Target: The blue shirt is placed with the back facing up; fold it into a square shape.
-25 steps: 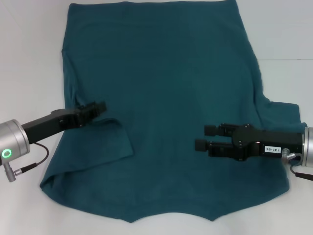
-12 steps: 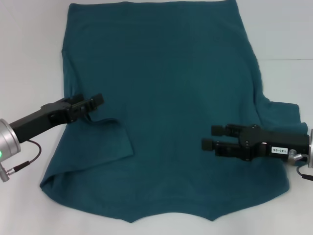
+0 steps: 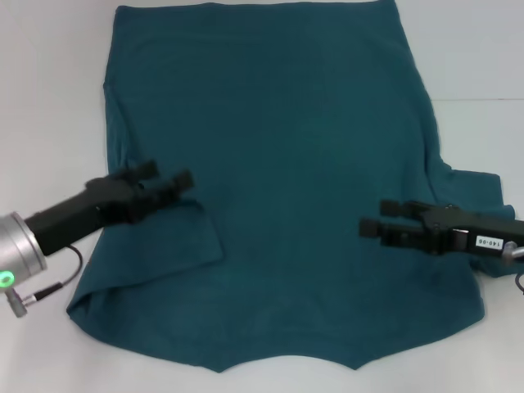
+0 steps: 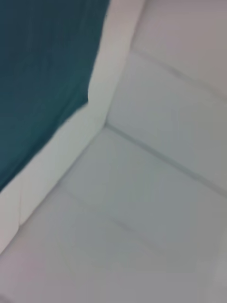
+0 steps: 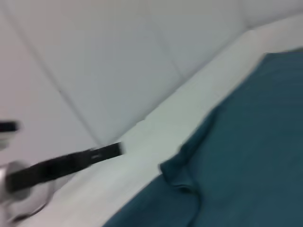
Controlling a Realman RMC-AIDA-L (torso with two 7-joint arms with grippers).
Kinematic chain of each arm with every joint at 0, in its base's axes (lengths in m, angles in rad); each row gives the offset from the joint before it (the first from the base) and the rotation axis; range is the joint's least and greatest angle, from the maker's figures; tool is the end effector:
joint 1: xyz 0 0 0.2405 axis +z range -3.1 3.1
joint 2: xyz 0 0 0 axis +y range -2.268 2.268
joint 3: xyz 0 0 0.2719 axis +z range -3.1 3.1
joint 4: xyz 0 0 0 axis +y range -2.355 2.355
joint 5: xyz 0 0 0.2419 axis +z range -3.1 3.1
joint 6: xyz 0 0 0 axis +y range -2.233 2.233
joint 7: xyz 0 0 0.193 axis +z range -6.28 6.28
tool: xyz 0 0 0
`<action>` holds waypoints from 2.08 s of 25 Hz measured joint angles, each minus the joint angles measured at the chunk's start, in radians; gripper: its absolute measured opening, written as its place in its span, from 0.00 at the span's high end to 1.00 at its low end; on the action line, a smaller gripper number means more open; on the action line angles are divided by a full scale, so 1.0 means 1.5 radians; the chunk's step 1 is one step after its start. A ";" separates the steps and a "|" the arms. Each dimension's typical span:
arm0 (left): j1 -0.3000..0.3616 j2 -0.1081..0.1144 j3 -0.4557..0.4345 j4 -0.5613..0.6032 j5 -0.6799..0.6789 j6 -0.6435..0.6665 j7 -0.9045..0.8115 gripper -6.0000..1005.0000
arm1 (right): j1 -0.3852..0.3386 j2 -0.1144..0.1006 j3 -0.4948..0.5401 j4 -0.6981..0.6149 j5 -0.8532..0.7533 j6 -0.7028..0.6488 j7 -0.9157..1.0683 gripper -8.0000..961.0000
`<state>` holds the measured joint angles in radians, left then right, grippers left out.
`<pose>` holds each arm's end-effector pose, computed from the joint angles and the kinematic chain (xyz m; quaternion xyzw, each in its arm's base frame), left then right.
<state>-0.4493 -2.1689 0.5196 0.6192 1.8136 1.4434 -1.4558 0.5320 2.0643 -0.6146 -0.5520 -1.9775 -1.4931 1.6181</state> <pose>-0.2932 0.3850 -0.0420 -0.8290 -0.3487 -0.3705 0.2321 0.2907 0.3854 -0.0503 -0.8730 0.3757 0.2838 0.1271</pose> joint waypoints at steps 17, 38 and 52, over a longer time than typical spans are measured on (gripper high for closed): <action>0.001 0.001 0.122 -0.014 0.096 0.050 0.206 0.08 | -0.019 -0.047 -0.004 -0.029 -0.023 0.101 0.225 0.03; -0.019 0.000 0.136 -0.019 0.098 0.046 0.208 0.08 | -0.060 -0.077 0.017 -0.024 -0.024 0.232 0.303 0.03; -0.019 0.000 0.137 -0.020 0.098 0.045 0.206 0.08 | -0.053 -0.058 0.014 -0.003 -0.053 0.285 0.297 0.04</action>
<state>-0.4770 -2.1691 0.7256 0.5890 1.9604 1.5108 -1.1465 0.4531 1.9771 -0.5938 -0.5563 -2.0568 -1.0654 2.0630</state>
